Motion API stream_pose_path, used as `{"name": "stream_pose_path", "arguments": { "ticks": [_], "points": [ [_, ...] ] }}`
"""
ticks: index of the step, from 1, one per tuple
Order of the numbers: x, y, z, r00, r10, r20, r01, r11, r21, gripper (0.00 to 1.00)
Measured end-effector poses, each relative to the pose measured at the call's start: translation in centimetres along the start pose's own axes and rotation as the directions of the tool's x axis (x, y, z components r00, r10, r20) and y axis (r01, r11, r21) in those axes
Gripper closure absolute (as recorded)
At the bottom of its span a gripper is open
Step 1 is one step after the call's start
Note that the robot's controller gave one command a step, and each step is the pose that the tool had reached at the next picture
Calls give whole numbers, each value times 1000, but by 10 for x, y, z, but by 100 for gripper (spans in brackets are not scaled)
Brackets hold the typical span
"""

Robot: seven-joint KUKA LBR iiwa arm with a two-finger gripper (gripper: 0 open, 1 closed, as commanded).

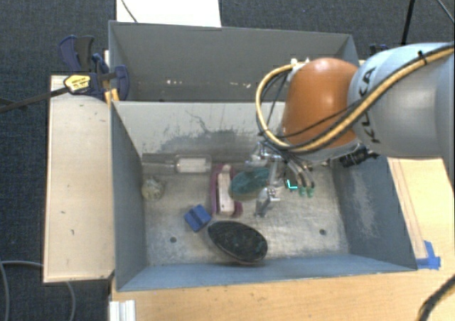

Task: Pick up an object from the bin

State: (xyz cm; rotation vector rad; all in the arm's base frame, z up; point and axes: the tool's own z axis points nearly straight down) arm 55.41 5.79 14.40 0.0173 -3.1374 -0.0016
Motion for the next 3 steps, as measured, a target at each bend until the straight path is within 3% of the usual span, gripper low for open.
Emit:
{"name": "stream_pose_path", "arguments": {
  "ticks": [1,2,3],
  "points": [
    [-29,-2,72,988,153,8,-153,988,-1,0],
    [-29,-2,70,988,153,11,-153,988,-2,100],
    [6,-3,-66,1000,21,13,-21,1000,0,100]
  ]
}}
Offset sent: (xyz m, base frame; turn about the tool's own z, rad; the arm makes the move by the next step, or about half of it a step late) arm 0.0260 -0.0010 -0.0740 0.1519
